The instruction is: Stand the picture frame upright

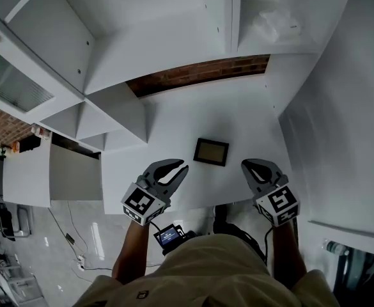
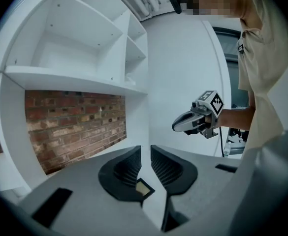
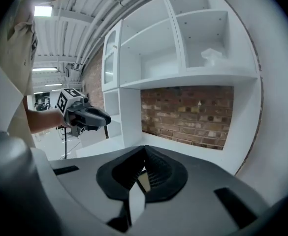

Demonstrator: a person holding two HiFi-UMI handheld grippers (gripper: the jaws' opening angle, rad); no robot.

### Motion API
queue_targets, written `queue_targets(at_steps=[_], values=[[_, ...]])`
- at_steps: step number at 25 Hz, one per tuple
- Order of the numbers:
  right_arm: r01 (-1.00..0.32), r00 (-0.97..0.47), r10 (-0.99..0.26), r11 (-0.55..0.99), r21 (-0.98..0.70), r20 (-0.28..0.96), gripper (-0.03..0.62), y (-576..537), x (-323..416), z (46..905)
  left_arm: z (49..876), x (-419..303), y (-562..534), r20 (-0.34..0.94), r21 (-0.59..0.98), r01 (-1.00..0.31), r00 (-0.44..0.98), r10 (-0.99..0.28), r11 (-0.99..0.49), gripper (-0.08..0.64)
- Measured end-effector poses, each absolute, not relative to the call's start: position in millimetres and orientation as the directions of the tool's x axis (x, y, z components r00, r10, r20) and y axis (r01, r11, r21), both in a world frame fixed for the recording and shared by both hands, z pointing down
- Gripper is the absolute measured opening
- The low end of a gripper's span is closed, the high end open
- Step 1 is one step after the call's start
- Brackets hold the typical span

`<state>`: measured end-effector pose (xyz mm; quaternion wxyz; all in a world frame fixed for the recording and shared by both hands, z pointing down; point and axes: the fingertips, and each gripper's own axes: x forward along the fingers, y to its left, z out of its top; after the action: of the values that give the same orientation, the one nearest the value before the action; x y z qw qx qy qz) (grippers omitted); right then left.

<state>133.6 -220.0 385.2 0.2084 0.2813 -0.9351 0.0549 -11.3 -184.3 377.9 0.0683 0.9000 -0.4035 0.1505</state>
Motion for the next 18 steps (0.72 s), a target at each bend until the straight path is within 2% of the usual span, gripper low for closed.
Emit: queue_targets(at_steps=[8,18], values=[[-0.551,-0.73,-0.411,0.827,-0.113,0.546,0.005,-298,125,496,481,-32,-264,0.448,0.108,-0.799,0.571,-0.688,-0.592,0.067],[-0.54,-0.685,-0.266,0.81,-0.228,0.678,0.006,-332,105,625,628,-37,-318,0.598,0.243,-0.82,0.547,-0.586,-0.518,0.067]])
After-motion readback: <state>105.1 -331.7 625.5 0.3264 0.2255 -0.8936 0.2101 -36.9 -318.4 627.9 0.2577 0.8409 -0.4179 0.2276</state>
